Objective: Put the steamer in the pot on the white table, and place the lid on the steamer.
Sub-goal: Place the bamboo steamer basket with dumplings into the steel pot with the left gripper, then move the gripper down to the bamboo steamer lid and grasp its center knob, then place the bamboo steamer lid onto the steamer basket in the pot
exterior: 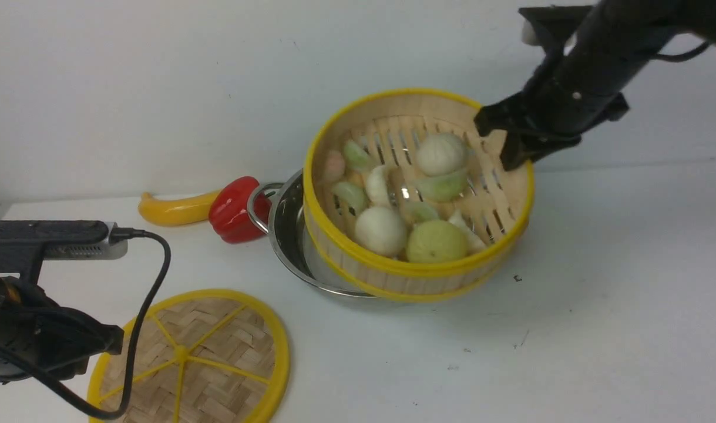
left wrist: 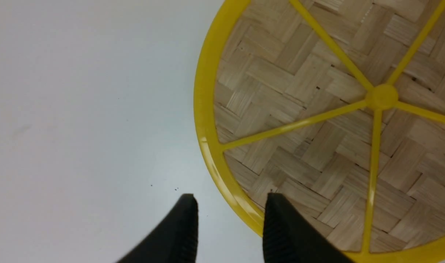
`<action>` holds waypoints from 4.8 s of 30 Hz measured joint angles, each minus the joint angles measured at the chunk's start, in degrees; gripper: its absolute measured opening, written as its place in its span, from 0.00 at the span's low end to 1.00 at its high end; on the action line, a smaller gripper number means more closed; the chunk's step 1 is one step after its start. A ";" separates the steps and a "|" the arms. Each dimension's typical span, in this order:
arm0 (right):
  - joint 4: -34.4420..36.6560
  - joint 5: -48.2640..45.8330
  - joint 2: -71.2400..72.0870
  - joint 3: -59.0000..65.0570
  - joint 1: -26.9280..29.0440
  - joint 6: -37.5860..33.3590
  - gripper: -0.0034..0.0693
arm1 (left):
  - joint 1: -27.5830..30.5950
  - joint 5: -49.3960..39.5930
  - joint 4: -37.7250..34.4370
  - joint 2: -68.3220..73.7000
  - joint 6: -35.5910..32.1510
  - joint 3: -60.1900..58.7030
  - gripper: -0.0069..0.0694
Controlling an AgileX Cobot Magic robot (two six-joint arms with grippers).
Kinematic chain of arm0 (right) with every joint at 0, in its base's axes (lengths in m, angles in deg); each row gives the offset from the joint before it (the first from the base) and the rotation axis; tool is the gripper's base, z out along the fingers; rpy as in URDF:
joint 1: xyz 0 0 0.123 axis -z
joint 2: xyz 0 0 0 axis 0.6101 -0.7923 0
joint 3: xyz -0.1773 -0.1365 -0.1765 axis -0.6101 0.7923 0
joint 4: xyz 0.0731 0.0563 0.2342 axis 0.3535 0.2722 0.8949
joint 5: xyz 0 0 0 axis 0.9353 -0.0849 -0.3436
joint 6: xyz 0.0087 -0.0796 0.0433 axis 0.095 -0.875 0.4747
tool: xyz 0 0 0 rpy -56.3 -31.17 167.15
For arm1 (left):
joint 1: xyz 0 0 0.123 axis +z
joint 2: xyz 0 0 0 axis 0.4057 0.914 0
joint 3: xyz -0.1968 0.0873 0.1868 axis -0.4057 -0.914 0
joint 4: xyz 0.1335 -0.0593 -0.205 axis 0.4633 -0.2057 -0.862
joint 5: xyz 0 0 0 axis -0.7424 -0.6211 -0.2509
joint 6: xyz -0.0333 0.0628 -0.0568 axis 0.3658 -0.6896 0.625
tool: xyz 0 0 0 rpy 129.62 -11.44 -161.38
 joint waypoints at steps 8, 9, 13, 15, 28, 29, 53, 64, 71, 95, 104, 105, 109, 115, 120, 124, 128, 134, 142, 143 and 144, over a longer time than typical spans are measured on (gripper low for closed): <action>0.59 -0.01 -12.88 -15.62 0.05 1.20 0.15 | 0.00 0.05 -2.29 0.00 -1.09 0.00 0.41; 0.41 -0.01 -13.87 -16.34 0.05 1.20 0.15 | 0.00 0.05 -2.39 0.00 -1.24 0.00 0.41; -0.85 -0.06 -18.44 -18.25 0.05 0.83 0.15 | 0.00 0.05 -2.78 0.00 -1.44 0.00 0.41; -1.05 -0.06 -20.34 -18.70 0.05 0.17 0.15 | 0.00 0.05 -2.96 0.00 -1.44 0.00 0.41; 1.92 -0.09 -26.36 -22.33 0.05 -1.86 0.15 | 0.00 1.34 -3.10 0.00 -1.45 0.00 0.41; 2.02 -0.04 -26.36 -22.33 0.05 -1.98 0.15 | 0.00 1.34 -3.10 0.00 -1.45 0.00 0.41; 3.74 0.55 -23.48 -33.77 0.75 -0.60 0.61 | 0.00 6.57 -3.70 1.29 -2.11 0.06 0.41; 8.32 1.46 3.18 -24.35 10.07 -2.20 0.62 | -2.76 7.28 -10.34 15.21 -8.61 5.70 0.41; 1.88 1.10 22.82 5.02 10.43 -7.19 0.62 | -7.51 6.69 -8.77 20.02 -9.57 12.05 0.41; 9.19 10.82 48.94 51.00 10.43 -13.70 0.49 | -7.56 1.68 -8.43 25.29 -9.01 12.68 0.41; 10.24 10.25 48.98 51.05 10.43 -14.23 0.49 | -7.61 0.45 -8.10 26.49 -9.01 13.64 0.24; 10.10 9.03 48.98 51.05 10.43 -14.23 0.49 | -7.61 -2.50 -6.32 26.02 -9.01 14.71 0.24; 8.24 6.49 48.98 51.05 10.43 -14.23 0.49 | -7.61 -11.66 -1.71 22.95 -8.96 20.12 0.24; 6.67 5.28 49.05 51.05 10.43 -14.23 0.49 | -11.47 -18.59 -1.75 21.20 -10.58 39.41 0.24; 6.74 4.04 49.05 51.07 10.43 -14.23 0.49 | -18.93 -21.82 -5.58 31.13 -12.50 60.10 0.24; 7.68 3.22 49.05 51.07 10.43 -14.23 0.49 | -21.83 -25.61 -6.73 42.16 -12.72 75.57 0.24; 8.79 2.97 49.05 51.07 10.43 -14.23 0.49 | -23.62 -25.87 -8.44 54.37 -13.44 90.37 0.24; 8.90 2.97 49.05 51.07 10.43 -14.23 0.49 | -24.08 -26.31 -12.06 60.34 -13.62 93.86 0.24; 8.91 2.97 49.05 51.07 10.43 -14.28 0.49 | -24.21 -26.43 -11.74 61.40 -13.56 93.86 0.24; 8.91 2.97 49.05 51.07 10.43 -14.28 0.49 | -24.37 -26.43 -11.68 61.40 -13.44 93.86 0.24; 8.91 2.97 49.05 51.07 10.43 -14.28 0.49 | -24.57 -26.43 -11.68 61.40 -13.30 93.86 0.24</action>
